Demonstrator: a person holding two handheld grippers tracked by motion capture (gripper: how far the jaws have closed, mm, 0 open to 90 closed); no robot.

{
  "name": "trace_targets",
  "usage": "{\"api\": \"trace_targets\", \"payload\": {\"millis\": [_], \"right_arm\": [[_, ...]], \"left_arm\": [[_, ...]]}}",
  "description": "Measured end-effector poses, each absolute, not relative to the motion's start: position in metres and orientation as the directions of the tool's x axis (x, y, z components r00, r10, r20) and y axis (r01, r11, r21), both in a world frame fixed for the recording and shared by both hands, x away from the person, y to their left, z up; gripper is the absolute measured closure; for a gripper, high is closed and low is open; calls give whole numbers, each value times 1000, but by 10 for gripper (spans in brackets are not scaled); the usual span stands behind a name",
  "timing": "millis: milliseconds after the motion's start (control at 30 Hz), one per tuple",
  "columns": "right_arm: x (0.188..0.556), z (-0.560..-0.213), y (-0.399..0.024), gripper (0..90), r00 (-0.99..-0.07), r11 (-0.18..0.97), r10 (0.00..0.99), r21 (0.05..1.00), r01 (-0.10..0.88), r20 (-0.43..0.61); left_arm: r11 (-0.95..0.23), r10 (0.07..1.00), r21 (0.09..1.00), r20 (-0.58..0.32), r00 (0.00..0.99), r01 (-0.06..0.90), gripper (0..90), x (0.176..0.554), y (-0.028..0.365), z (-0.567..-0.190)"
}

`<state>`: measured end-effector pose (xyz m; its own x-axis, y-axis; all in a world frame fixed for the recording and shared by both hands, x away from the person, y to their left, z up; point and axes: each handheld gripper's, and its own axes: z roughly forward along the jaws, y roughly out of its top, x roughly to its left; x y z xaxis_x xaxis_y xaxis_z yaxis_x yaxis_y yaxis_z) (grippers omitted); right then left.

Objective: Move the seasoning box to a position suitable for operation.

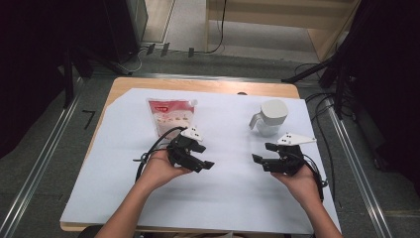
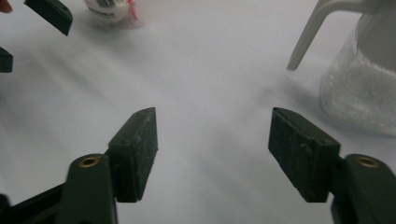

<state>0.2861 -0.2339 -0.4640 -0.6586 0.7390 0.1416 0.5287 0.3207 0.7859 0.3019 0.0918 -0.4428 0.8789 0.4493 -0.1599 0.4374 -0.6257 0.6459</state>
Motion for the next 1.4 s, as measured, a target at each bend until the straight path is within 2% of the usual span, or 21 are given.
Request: {"api": "trace_targets", "payload": {"millis": [100, 467, 1067, 1400], "right_arm": [[286, -466, -235, 339, -658, 332, 741, 779, 532, 133], [287, -467, -238, 370, -655, 318, 742, 786, 531, 142], [292, -466, -250, 312, -609, 285, 782, 792, 541, 134], [299, -464, -258, 316, -564, 255, 816, 795, 550, 129]], "left_arm": [[-630, 449, 659, -125, 885, 412, 336, 300, 92, -441], [-616, 431, 674, -144, 891, 407, 345, 297, 98, -436], [-598, 436, 692, -142, 889, 404, 344, 298, 104, -434], [-577, 459, 706, -135, 878, 411, 364, 296, 111, -429]]}}
